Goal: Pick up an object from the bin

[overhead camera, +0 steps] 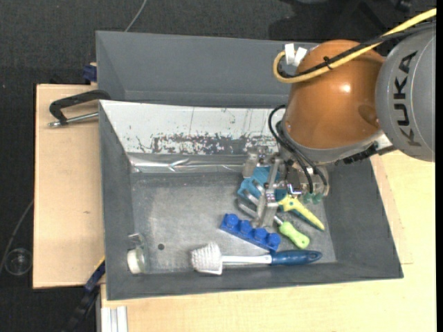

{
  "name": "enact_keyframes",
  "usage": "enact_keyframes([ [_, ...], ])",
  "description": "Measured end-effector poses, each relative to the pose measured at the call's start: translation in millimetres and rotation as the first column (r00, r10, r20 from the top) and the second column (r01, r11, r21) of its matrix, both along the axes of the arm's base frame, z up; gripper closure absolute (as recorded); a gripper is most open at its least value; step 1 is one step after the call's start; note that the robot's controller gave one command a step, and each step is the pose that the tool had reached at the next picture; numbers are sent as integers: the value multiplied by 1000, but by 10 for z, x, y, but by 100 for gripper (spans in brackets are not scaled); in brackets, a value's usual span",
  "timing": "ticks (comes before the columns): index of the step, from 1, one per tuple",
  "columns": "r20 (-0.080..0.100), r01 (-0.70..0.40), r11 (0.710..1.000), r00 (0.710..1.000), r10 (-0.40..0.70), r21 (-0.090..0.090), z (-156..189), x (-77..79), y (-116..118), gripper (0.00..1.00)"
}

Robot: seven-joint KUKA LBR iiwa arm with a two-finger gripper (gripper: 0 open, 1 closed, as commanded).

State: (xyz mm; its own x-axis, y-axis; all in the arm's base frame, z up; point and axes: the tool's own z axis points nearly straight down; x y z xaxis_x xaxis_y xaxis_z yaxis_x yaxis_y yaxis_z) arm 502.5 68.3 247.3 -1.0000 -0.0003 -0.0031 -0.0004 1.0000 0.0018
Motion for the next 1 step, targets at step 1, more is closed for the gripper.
enact_keyframes([
  [1, 2, -41, 999, 999, 41, 0, -648, -19, -236, 0],
])
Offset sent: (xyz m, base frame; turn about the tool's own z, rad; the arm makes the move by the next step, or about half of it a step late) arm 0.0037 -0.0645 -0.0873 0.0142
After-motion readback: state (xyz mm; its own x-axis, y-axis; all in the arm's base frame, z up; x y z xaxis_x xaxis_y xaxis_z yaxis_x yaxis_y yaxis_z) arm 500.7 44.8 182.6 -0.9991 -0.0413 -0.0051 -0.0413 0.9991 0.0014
